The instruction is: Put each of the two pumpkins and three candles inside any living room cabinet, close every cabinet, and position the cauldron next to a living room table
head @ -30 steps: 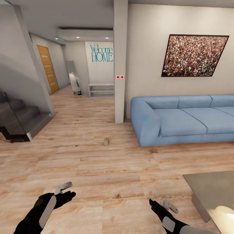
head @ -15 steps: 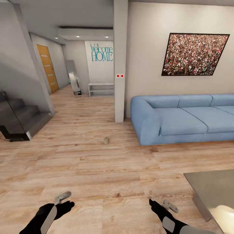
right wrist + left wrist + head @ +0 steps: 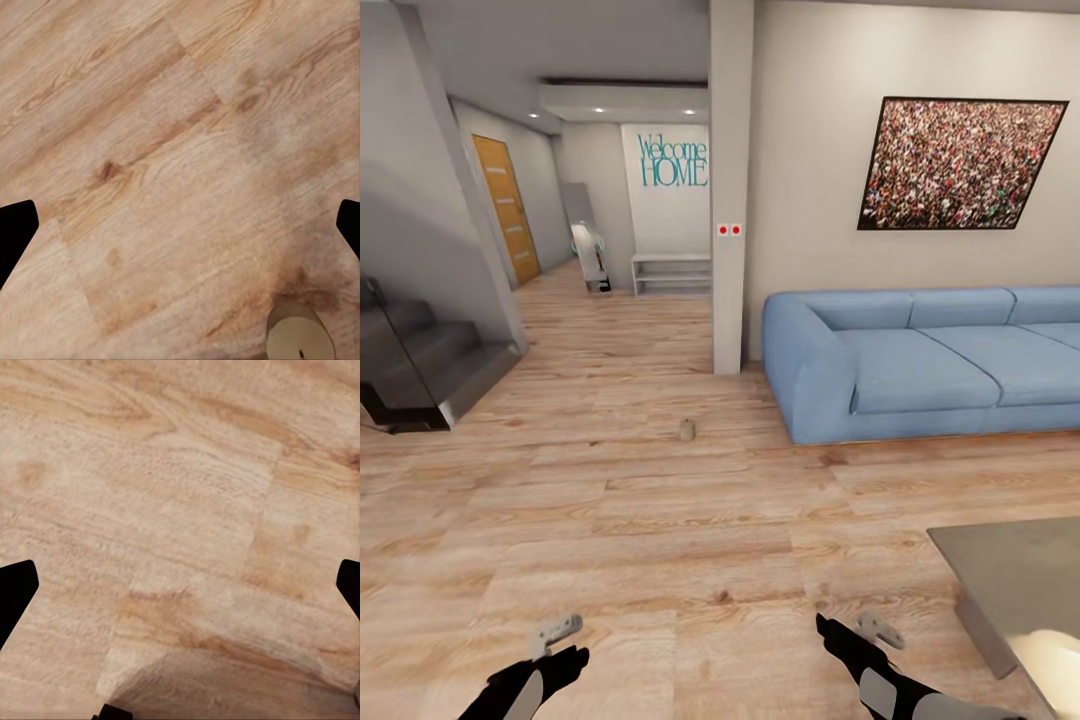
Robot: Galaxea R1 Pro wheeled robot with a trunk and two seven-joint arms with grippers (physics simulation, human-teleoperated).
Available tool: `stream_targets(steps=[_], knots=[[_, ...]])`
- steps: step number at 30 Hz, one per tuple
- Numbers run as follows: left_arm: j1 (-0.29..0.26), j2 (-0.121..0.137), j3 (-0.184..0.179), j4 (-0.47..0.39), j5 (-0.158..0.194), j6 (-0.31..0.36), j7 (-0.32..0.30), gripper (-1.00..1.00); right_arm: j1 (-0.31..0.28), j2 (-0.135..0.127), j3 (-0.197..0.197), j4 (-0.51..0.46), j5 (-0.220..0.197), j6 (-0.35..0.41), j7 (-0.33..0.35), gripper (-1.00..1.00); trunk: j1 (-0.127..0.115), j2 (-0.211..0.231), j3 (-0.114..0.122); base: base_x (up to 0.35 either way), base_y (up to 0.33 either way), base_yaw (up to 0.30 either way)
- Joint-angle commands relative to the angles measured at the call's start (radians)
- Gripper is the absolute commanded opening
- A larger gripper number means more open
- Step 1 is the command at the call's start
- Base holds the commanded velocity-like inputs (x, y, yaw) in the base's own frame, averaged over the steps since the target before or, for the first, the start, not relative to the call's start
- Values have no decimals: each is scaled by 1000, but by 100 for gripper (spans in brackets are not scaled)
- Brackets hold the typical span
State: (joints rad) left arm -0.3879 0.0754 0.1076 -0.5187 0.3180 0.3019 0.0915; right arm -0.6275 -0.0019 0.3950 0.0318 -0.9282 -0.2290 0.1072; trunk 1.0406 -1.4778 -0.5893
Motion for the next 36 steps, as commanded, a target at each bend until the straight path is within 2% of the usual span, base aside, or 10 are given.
stream_targets(steps=[1,18,23,26,36], knots=[[0,0,0,-1,10,5,5,100,-1,0,6,3,-11,-4,8,100,4,-8,-4,0,0,0],[0,0,0,2,12,5,5,100,-1,0,15,4,-12,8,0,100,69,-127,-57,0,0,0],[0,-1,0,3,12,4,5,100,-1,5,93,3,-12,72,-106,100,88,-162,-73,0,0,0],[0,0,0,7,12,4,5,100,-1,11,118,3,-12,91,-133,100,100,-183,-83,0,0,0],[0,0,0,9,10,4,5,100,-1,16,132,3,-12,103,-147,100,138,-253,-114,0,0,0]])
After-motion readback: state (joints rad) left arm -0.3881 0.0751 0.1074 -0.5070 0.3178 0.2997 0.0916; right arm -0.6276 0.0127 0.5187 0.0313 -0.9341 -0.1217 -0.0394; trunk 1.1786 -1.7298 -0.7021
